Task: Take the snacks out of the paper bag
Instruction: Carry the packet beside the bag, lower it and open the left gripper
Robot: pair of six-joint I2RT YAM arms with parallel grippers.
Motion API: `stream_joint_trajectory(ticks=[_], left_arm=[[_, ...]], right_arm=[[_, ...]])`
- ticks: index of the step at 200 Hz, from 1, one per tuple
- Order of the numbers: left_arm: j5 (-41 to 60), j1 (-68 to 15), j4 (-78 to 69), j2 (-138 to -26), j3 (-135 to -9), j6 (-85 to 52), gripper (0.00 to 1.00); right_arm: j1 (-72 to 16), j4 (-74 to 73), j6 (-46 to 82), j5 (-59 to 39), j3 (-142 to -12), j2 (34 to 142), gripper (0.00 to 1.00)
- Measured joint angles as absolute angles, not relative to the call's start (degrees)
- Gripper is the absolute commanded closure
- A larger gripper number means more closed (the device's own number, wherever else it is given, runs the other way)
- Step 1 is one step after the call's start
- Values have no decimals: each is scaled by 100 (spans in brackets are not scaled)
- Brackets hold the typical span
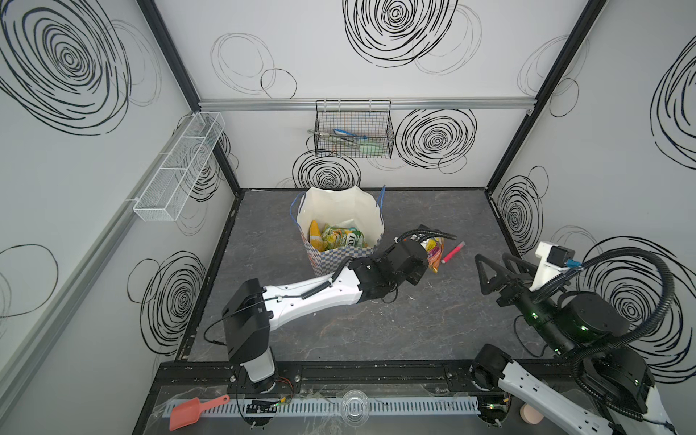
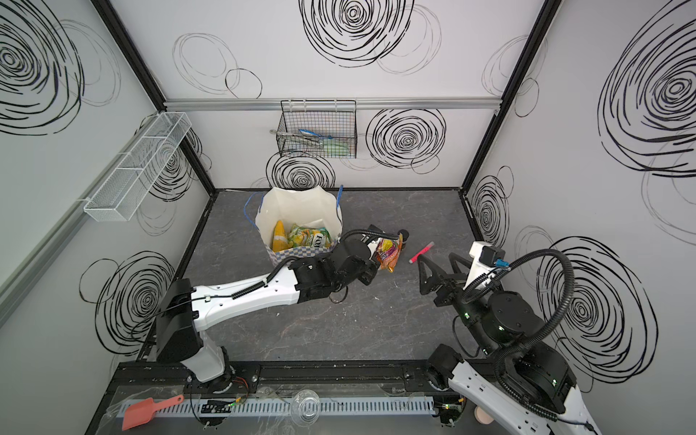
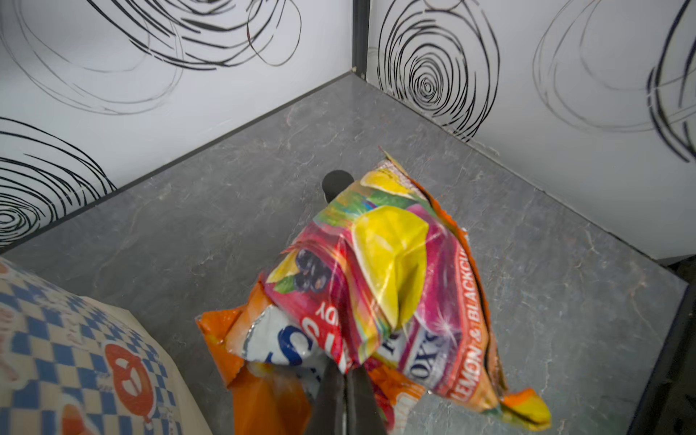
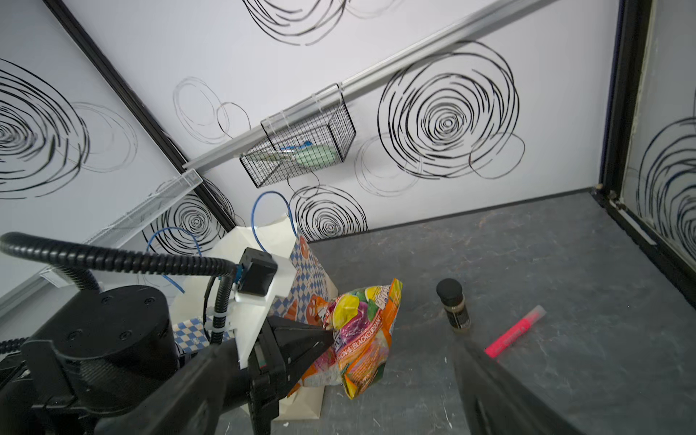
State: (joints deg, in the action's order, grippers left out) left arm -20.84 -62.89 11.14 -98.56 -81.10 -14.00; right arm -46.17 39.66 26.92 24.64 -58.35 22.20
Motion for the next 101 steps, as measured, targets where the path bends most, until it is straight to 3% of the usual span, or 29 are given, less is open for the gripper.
stream_joint_trajectory(ticks=[101], left_arm=[[-1802, -6313, 884, -11557, -8108, -1658, 99]], right_arm=[[-4617, 4661, 4160, 1684, -4445, 2018, 3]])
